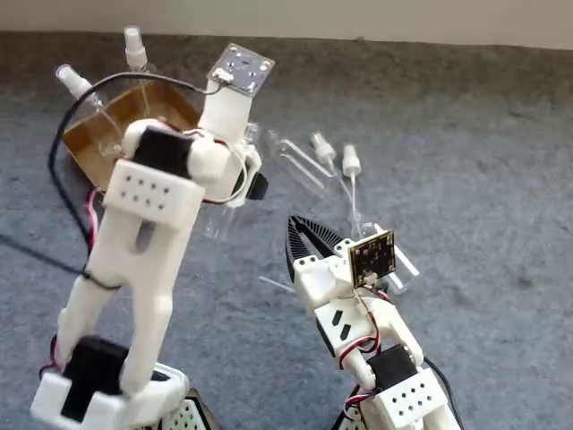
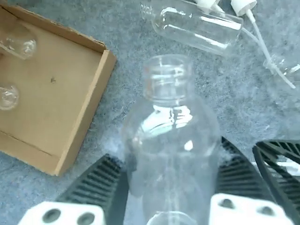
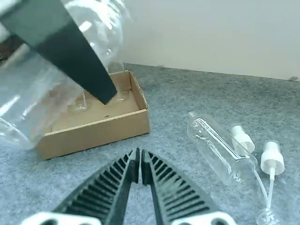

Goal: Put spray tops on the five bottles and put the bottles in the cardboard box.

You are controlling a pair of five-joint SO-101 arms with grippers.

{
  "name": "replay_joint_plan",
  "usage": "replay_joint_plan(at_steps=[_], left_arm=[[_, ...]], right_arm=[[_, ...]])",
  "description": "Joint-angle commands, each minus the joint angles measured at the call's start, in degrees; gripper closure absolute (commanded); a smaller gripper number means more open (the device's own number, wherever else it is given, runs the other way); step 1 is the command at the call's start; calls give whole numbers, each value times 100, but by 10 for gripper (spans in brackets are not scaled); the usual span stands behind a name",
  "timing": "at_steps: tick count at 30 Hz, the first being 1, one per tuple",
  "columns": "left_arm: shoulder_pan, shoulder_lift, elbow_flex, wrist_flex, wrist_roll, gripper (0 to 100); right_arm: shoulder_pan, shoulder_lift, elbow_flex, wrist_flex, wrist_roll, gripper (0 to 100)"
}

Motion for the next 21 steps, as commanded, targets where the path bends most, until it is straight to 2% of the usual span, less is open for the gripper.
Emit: replay_joint_plan(at_steps=[1, 5, 9, 15, 21], left_arm=[[57, -892, -286, 255, 53, 860], [48, -1560, 101, 360, 44, 860], [48, -2422, 1174, 308, 18, 860], [-13, -4040, 3116, -1108, 18, 860], [-418, -5200, 4804, -2356, 53, 860]], right_arm=[[66, -48, 716, 13, -26, 987], [66, -48, 699, 22, -26, 987], [277, -75, 681, 233, -18, 983], [892, -84, 215, 875, -18, 982], [945, -31, -1402, 3011, 18, 981]])
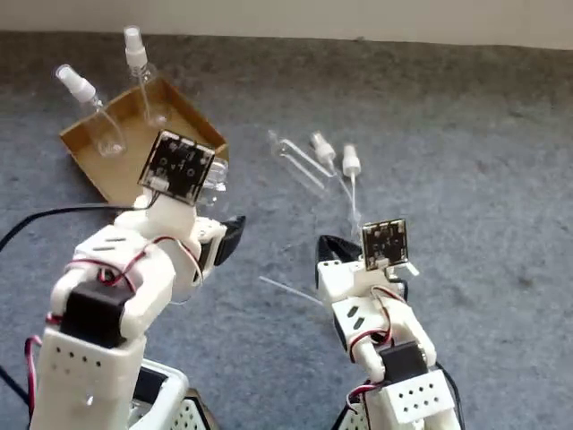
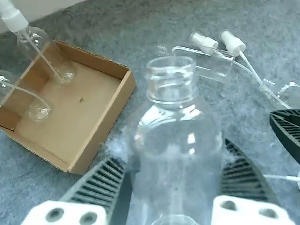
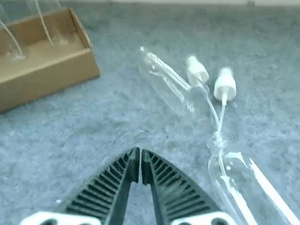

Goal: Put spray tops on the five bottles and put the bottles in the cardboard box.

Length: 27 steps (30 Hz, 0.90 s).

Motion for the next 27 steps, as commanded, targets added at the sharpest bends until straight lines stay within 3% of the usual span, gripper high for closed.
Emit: replay_joint_plan(at_steps=[1, 7, 12, 21, 27], left_arm=[[-268, -664, 708, -703, 53, 860], [-251, -1279, 1736, -1327, 70, 860], [-251, -2009, 2554, -1890, 923, 860], [-242, -3644, 3741, -1952, 747, 860], [-242, -4330, 4338, -2259, 747, 860]], right_arm=[[75, -31, -1297, 1191, 167, 981], [75, -4, -2589, 2598, 1574, 981], [101, 1042, -3196, 3442, 1908, 981], [110, 3811, -4277, 4224, 2453, 981], [110, 4189, -4620, 5218, 4176, 981]])
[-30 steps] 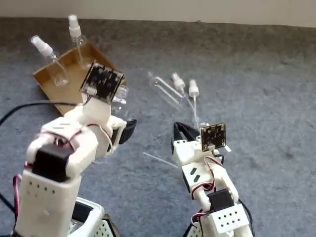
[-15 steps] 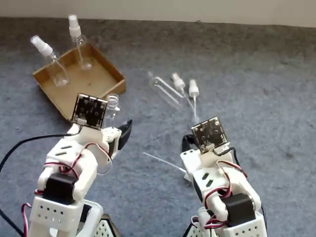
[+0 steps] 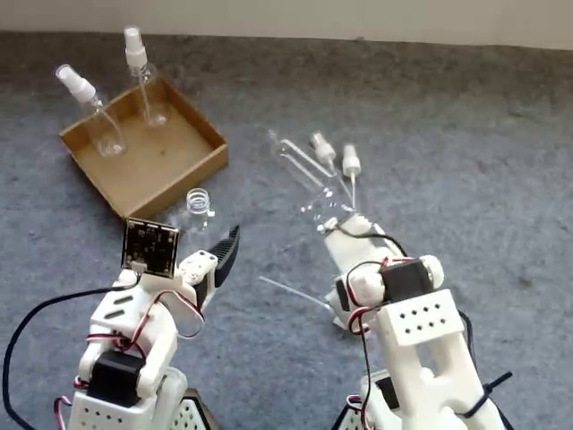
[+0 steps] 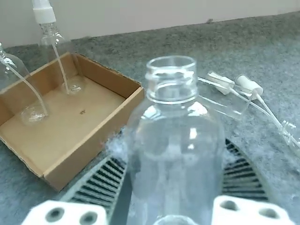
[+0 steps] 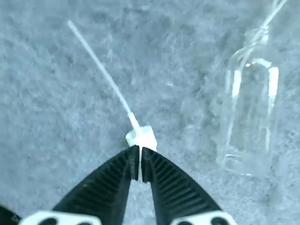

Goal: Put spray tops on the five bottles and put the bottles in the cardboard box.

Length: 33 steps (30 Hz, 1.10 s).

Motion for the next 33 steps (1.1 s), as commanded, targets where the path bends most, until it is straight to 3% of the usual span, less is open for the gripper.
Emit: replay_joint_plan(at_steps=[1, 9, 24, 33], left_arm=[[-48, -180, 92, -343, 9, 860], [-57, -154, 119, -352, 9, 860], [-57, -154, 303, -387, 9, 860], [-57, -154, 295, -387, 9, 860]], right_arm=[[48, 31, -444, 488, 1002, 981], [48, 22, -57, 752, 2189, 821], [13, 48, 2149, -1815, 2330, 821], [40, 75, 2422, -2334, 2347, 841]])
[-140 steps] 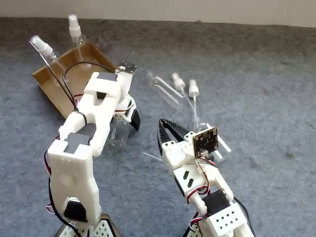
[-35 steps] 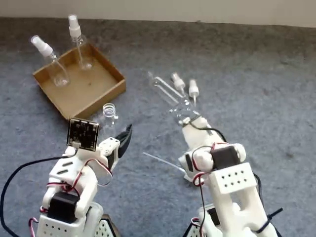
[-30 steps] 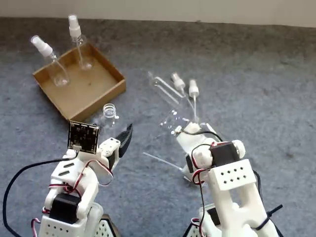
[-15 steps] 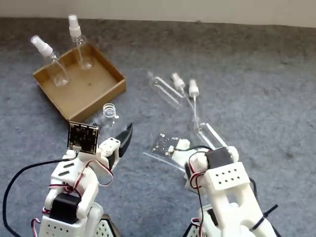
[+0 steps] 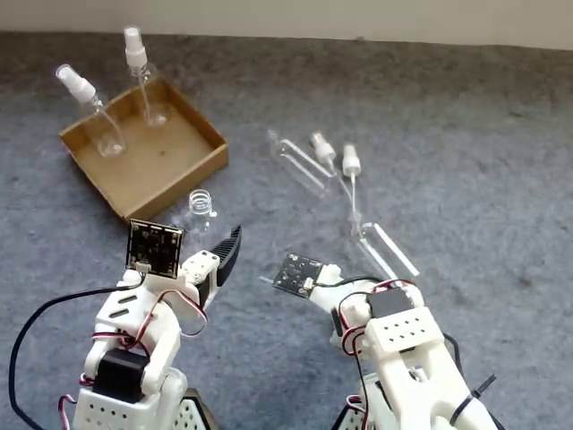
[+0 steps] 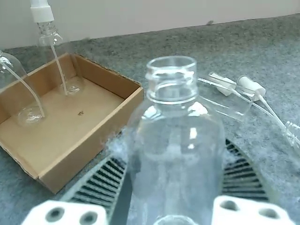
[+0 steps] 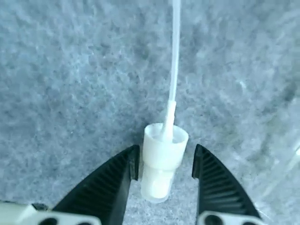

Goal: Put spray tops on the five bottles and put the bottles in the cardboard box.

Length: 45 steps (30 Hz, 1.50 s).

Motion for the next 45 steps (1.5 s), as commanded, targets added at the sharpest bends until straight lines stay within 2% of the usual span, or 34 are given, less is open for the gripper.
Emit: replay_joint_plan(at_steps=[1, 5, 13, 17, 21, 28, 34, 40, 45], left_arm=[[-57, -66, -48, -141, 9, 860], [-57, -66, -40, -141, 9, 860], [-57, -66, -40, -132, 9, 860], [-57, -66, -40, -132, 9, 860], [-57, -66, -40, -132, 9, 860], [-57, -66, -31, -132, 9, 860], [-57, -66, -31, -132, 9, 860], [-48, -66, -31, -132, 9, 860], [-48, -66, -31, -132, 9, 860]], right_arm=[[48, 40, -31, -136, 97, 858], [48, 48, -31, -136, 97, 931], [66, 4, -75, -101, 97, 940], [488, -4, -92, -92, 105, 988], [857, -13, -804, -13, 105, 994], [963, -4, -2765, 1086, 123, 994], [1182, 57, -3705, 1068, 1371, 991], [1947, 110, -3662, -251, 1855, 989], [2141, 1042, -3609, -673, 1987, 988]])
